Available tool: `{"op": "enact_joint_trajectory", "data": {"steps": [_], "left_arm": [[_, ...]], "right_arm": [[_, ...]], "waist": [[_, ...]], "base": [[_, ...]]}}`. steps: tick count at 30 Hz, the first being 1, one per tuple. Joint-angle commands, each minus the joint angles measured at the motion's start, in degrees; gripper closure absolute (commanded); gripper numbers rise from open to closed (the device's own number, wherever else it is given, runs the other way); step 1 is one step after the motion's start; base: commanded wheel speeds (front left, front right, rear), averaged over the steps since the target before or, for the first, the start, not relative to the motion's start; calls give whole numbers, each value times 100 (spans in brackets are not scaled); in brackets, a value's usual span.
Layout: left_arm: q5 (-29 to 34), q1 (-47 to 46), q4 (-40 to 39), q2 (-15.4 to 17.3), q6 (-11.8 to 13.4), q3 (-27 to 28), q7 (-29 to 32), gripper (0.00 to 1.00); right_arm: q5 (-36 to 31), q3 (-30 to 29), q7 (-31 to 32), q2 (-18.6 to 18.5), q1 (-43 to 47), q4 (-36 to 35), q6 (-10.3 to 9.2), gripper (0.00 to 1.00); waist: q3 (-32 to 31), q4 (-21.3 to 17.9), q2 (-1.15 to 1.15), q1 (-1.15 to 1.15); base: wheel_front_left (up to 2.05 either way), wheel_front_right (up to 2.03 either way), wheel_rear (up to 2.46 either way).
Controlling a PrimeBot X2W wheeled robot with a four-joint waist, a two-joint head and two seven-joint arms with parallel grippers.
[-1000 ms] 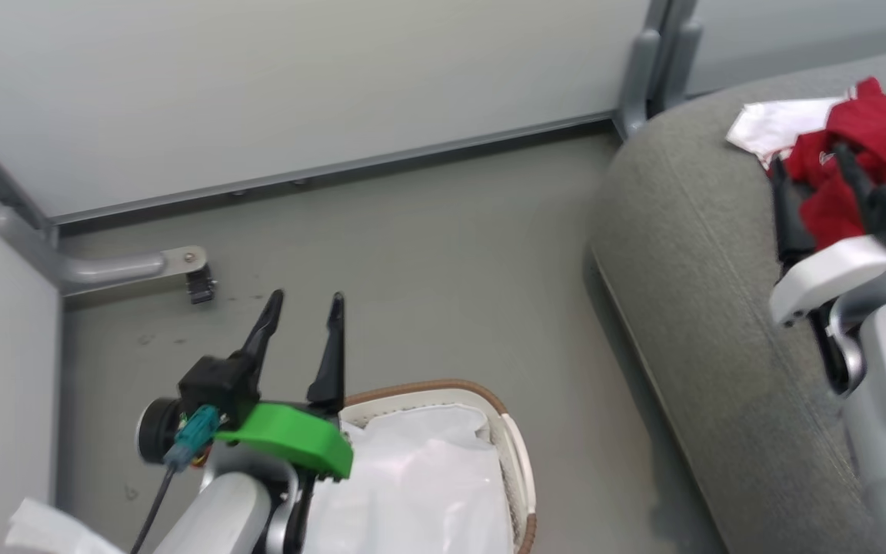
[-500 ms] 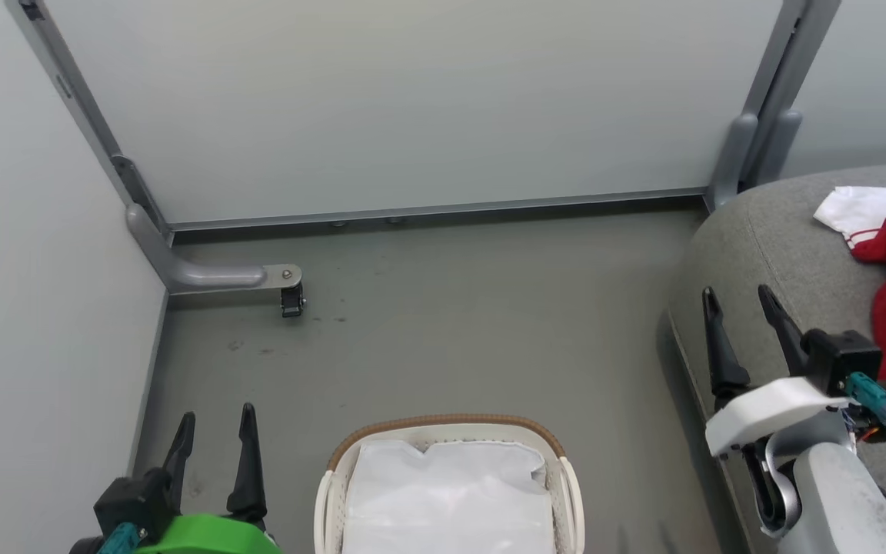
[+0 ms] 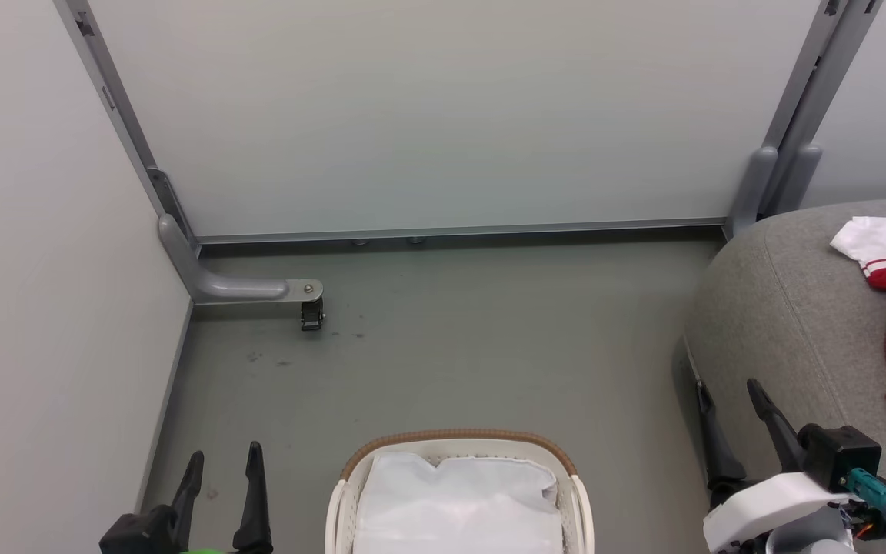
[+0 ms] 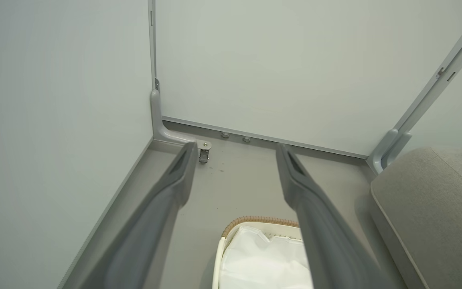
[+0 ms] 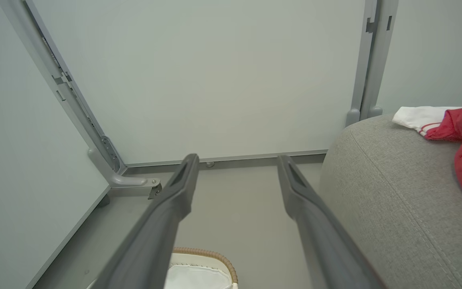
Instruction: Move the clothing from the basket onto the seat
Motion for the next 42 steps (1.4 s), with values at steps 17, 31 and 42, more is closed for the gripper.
{"op": "enact_joint_trajectory", "data": {"steps": [17,31,42], "left_arm": [[57,-160,239,-34,-126,-79,-4,0],[-42,-4,393,-106,-127,-60,7,100],[-923,-175,412,-237,-311,291,302,100]], "right_arm": [[-227,68,-10,-21,121,51,-8,0],[-228,77,12,40,191,239,0,100],[928,-30,334,34,90,190,-1,100]], "waist": [[-24,-104,0,0],[-9,-97,0,0],[18,-120,0,0]], "base": [[0,0,0],[0,0,0],[0,0,0]]}}
